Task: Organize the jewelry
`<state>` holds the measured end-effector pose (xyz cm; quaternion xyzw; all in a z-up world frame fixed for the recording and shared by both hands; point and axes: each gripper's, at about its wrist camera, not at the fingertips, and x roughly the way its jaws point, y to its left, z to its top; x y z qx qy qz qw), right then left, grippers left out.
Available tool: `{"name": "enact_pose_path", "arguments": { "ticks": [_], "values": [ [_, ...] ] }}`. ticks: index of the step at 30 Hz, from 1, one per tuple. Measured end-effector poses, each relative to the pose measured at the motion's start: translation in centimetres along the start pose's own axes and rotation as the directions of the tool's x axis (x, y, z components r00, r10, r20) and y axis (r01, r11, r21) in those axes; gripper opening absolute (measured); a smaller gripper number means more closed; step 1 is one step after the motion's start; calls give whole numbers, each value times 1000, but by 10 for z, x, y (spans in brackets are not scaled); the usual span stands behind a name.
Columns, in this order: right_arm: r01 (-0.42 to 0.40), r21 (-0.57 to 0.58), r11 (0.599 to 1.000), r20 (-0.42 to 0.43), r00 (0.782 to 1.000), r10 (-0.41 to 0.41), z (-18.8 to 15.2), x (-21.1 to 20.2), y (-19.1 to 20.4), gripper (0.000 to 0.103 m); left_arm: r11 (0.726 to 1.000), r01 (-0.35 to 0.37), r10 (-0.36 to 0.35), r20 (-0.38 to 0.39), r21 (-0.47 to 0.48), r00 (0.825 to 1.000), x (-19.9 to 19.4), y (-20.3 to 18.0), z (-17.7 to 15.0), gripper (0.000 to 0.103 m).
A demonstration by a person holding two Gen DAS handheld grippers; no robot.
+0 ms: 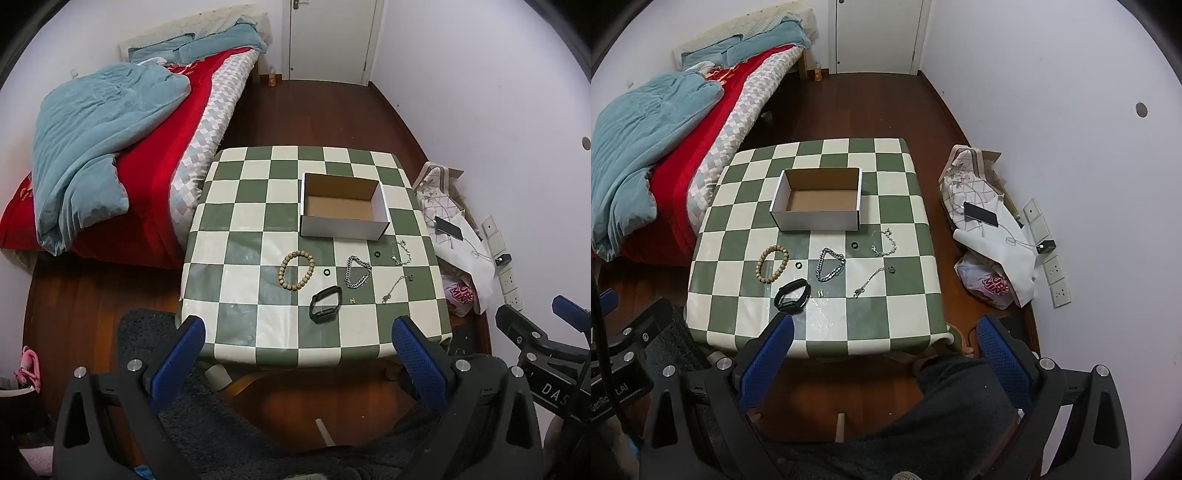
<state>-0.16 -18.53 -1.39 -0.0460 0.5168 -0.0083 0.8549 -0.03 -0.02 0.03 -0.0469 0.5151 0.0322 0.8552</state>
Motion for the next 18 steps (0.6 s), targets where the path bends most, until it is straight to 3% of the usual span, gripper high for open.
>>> {"name": "enact_pose_path", "arguments": {
  "ticks": [18],
  "values": [
    [6, 7, 1000, 11, 1000, -6, -1, -7, -2, 100, 1000, 2, -2, 12, 7, 1000, -9, -6, 2, 103]
  ]
}}
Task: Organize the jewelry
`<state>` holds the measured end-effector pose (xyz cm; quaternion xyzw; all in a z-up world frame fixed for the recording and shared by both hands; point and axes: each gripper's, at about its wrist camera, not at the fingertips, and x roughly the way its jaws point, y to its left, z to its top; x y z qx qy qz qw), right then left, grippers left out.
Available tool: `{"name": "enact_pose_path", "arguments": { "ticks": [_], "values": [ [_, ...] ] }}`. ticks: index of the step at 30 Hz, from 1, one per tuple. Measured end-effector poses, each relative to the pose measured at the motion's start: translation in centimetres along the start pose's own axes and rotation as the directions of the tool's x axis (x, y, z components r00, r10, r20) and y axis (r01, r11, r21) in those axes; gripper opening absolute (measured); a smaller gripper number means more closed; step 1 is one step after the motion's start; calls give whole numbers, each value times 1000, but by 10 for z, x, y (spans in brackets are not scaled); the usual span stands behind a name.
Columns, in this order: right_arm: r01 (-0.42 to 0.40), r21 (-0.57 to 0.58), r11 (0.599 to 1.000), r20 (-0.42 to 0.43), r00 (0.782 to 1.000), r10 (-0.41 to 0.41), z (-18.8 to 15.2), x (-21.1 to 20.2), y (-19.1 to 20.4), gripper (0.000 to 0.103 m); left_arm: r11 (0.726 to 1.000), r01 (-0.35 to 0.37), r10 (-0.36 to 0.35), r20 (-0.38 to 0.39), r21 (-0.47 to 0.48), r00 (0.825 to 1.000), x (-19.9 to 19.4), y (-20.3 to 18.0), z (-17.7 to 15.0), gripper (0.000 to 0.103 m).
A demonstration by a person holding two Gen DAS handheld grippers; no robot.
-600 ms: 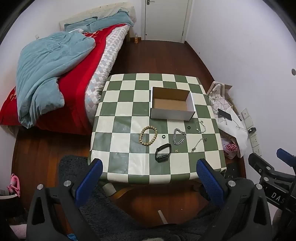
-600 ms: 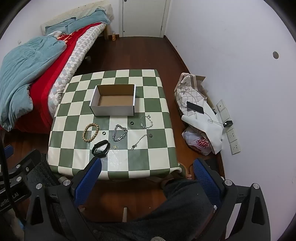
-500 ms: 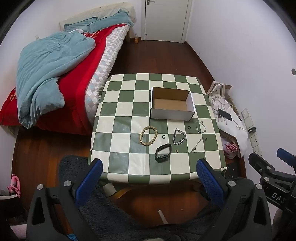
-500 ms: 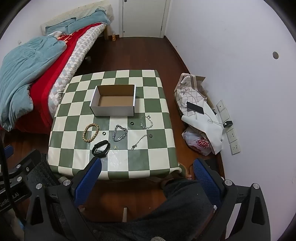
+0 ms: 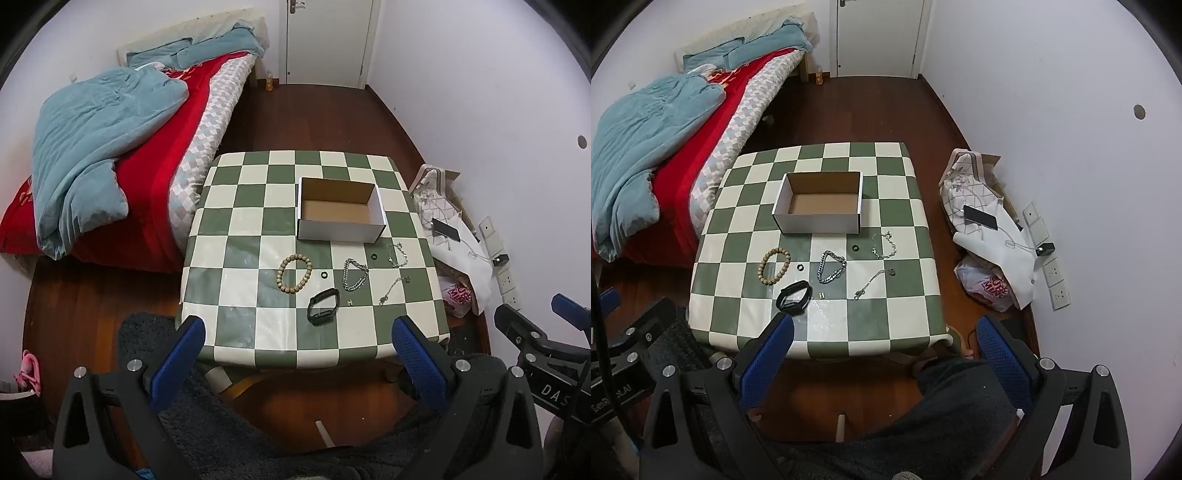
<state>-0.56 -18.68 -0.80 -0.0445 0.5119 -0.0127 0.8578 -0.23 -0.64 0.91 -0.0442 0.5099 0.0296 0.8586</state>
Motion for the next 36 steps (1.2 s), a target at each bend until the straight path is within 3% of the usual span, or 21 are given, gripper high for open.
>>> {"name": "enact_pose_path", "arguments": {
  "ticks": [36],
  "values": [
    [-7, -6, 1000, 27, 1000, 8, 6, -21, -10, 100, 1000, 7, -7, 39, 12, 999, -17, -5, 3, 103]
  ]
}}
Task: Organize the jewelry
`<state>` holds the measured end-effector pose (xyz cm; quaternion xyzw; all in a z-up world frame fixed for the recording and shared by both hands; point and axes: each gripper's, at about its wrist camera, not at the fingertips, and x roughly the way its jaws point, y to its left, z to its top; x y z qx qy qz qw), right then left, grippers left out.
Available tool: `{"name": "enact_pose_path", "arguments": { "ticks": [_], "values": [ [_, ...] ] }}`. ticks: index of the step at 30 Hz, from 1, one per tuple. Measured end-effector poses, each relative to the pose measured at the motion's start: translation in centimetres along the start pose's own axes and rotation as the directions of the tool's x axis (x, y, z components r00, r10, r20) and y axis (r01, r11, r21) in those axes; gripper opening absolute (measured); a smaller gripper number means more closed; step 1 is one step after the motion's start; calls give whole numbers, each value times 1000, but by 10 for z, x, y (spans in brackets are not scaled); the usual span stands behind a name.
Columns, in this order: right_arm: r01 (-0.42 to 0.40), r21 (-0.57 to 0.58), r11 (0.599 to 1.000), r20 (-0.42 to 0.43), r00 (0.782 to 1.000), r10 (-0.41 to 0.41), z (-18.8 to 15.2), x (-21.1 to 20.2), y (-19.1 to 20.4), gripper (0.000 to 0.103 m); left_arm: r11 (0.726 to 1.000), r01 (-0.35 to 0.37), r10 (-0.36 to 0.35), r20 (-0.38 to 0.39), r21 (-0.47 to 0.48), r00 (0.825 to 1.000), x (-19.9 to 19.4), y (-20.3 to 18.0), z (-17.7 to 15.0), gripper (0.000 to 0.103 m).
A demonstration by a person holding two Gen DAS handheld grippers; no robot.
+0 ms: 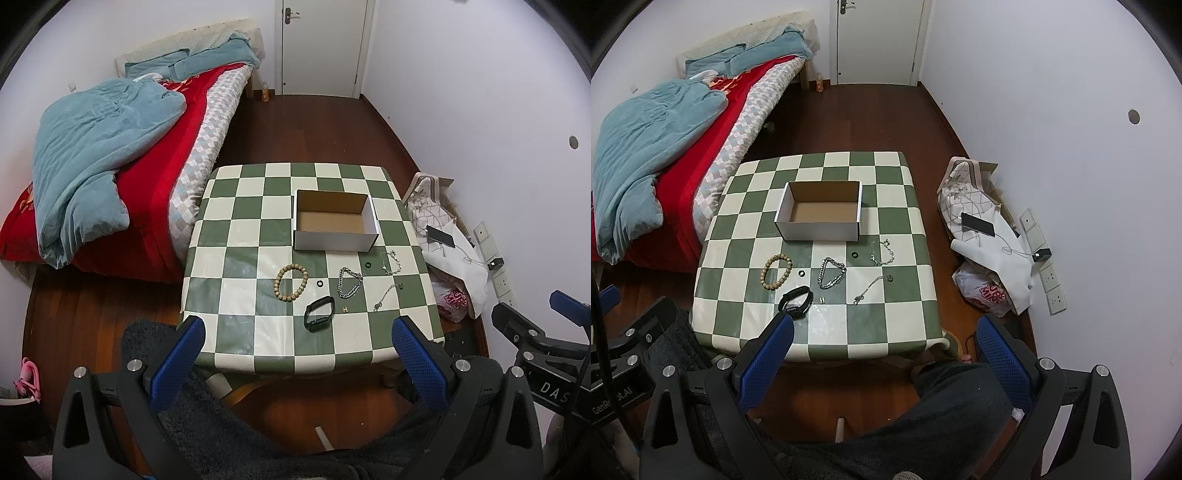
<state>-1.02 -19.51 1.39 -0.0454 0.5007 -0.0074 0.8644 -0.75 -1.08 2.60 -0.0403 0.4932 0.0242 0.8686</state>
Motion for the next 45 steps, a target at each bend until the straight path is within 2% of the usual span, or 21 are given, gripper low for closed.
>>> {"name": "enact_pose_path", "arguments": {
  "ticks": [45],
  "values": [
    [4, 5, 1000, 29, 1000, -4, -1, -6, -5, 100, 1000, 8, -8, 16, 1, 1000, -9, -7, 3, 103]
  ]
}}
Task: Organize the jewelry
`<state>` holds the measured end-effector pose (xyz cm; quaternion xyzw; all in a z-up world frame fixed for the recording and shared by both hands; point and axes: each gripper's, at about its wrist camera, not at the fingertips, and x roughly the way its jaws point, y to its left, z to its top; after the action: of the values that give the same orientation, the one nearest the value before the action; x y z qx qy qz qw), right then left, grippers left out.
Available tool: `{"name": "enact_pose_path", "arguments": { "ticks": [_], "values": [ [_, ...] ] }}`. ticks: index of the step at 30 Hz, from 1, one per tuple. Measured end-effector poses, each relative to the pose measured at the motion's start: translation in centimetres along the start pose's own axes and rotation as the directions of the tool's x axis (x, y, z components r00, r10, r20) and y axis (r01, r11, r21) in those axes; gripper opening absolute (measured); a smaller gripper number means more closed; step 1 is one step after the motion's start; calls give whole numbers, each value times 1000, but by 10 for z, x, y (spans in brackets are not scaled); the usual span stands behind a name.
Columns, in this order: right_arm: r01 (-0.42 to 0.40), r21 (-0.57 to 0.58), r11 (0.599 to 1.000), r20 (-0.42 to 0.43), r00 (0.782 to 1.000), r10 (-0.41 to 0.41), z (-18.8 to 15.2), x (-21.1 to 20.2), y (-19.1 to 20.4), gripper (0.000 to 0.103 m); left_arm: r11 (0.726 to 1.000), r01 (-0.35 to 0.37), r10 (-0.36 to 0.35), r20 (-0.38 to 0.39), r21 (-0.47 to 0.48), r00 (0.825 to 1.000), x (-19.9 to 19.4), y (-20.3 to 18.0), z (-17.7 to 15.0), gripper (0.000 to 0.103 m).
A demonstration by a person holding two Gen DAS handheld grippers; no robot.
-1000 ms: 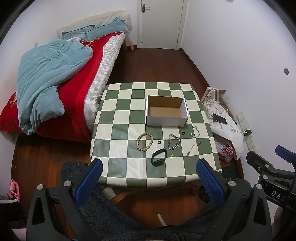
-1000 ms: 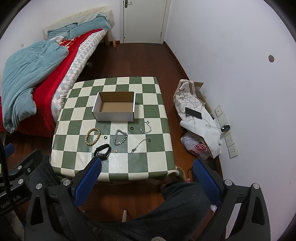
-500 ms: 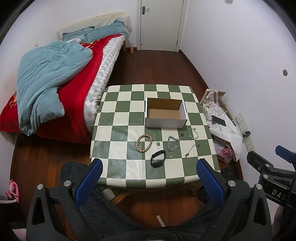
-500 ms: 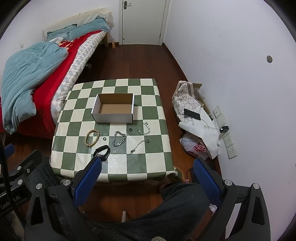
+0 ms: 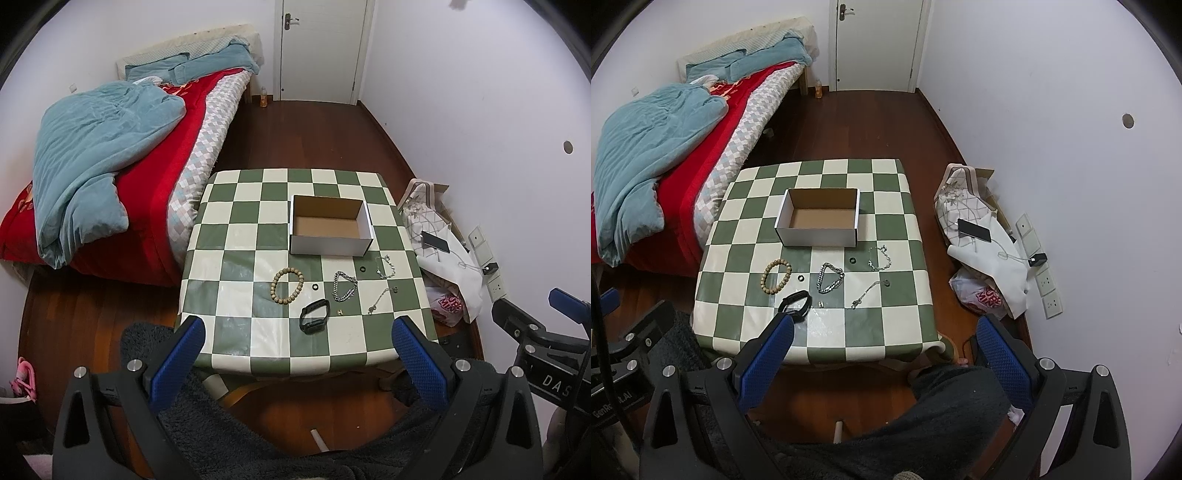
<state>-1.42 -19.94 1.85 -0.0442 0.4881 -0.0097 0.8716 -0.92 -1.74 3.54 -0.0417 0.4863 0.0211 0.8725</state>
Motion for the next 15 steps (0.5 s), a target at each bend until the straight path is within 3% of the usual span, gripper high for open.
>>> {"name": "enact_pose_path", "arguments": {
  "ticks": [6, 15],
  "values": [
    [2, 19, 1000, -1, 1000, -2, 6, 15, -1, 100, 998, -50, 50, 2, -27, 999, 20, 5, 12, 103],
    [28, 41, 999, -80, 996, -24, 19, 95, 2, 100, 989, -147, 146, -45, -34, 988, 94, 25, 26, 103]
  ]
}}
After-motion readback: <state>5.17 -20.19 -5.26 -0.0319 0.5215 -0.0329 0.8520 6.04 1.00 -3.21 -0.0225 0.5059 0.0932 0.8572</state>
